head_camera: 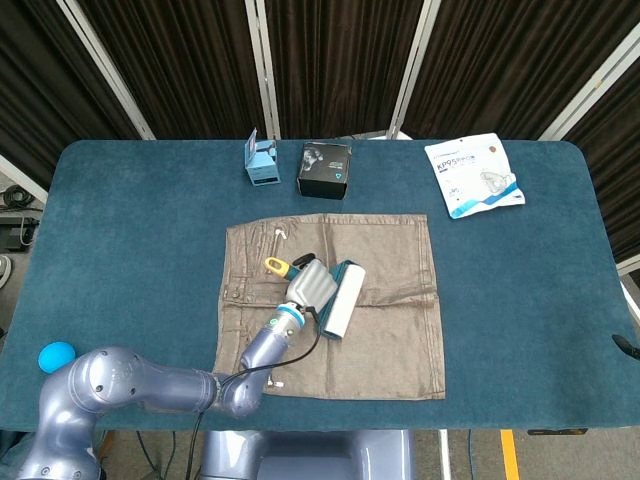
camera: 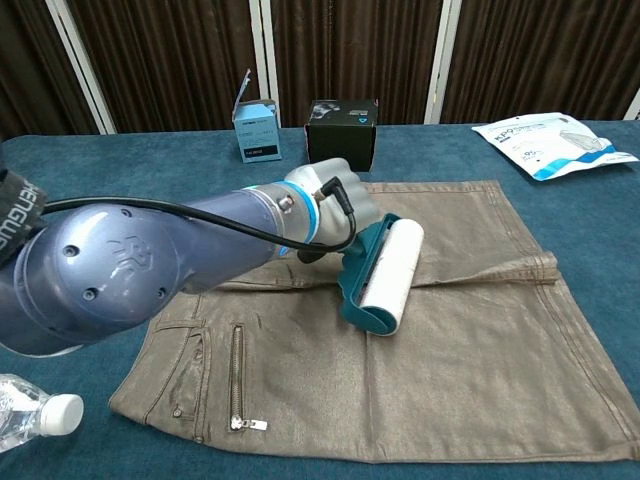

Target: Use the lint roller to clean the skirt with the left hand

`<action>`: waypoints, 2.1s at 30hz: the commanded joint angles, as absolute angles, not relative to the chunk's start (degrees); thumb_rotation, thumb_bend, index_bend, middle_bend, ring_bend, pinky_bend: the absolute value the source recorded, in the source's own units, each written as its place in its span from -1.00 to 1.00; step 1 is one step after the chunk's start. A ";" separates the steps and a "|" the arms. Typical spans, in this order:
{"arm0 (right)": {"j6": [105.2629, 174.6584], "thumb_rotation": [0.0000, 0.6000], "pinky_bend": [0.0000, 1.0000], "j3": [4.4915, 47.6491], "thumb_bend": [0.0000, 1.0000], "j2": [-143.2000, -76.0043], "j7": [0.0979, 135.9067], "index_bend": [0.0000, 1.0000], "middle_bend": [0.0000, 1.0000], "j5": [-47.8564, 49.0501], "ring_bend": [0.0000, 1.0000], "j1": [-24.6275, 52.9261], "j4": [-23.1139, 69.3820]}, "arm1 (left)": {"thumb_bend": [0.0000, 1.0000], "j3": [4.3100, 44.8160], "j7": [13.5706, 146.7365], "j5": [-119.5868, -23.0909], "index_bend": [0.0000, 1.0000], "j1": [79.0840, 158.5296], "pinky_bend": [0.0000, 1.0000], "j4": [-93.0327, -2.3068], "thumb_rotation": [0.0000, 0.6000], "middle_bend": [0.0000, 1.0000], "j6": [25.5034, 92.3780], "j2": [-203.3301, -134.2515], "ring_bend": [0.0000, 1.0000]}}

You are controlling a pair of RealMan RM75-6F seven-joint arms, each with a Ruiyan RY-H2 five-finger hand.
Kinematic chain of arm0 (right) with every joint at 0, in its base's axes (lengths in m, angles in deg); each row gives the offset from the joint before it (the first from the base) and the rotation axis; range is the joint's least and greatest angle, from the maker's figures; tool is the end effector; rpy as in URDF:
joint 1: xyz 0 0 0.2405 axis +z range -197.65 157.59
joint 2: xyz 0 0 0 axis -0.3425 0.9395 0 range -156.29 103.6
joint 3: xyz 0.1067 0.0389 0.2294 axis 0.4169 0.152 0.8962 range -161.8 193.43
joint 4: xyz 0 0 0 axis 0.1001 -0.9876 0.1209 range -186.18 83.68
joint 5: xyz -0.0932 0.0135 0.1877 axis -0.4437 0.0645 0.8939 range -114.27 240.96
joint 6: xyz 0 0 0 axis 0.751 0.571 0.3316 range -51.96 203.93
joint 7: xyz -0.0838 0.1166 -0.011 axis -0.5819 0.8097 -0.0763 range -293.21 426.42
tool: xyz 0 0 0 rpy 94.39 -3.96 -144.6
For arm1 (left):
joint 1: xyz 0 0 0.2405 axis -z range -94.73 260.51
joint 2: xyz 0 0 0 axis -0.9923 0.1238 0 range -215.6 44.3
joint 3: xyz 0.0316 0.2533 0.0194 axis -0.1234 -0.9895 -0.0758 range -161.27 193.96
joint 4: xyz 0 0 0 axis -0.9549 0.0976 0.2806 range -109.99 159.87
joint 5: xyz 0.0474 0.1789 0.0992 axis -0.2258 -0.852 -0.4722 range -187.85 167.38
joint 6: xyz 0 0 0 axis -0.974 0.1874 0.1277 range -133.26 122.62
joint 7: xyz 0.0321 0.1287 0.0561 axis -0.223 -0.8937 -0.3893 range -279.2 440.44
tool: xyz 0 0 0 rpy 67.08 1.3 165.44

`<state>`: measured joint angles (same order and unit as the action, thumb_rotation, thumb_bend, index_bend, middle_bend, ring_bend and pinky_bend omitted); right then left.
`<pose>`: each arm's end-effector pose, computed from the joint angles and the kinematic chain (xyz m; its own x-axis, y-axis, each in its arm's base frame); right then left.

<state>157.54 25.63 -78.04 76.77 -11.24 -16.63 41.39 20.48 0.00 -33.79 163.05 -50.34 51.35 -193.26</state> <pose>-0.3388 -0.1954 0.2544 0.3941 0.0966 0.9140 -0.9084 0.1917 0.3714 0.0070 0.3471 -0.1273 0.9688 -0.1208 0.2163 0.1038 -0.5946 -0.7973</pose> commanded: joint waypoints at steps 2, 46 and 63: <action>157.84 1.00 -1.00 25.70 -1.00 -78.04 76.71 -1.00 -1.00 -11.20 -1.00 -16.74 41.43 | 0.59 20.79 -1.50 -32.67 0.35 163.83 -0.08 -49.71 1.00 0.01 51.90 -194.30 -0.15; 159.91 1.00 -1.00 24.66 -1.00 -78.43 72.68 -1.00 -1.00 -14.42 -1.00 -16.87 44.17 | 0.32 4.93 11.19 -36.77 0.23 143.65 -0.09 -52.94 1.00 -0.12 52.47 -169.64 -0.23; 161.75 1.00 -1.00 23.65 -1.00 -78.31 72.49 -1.00 -1.00 -17.61 -1.00 -17.36 45.40 | -1.00 13.64 47.37 -54.64 -1.00 127.56 -1.00 -65.93 1.00 -1.00 66.58 -157.07 -1.00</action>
<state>161.49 23.81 -78.38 72.33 -17.24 -17.26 45.29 11.05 36.84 -47.42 133.37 -60.82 60.10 -161.58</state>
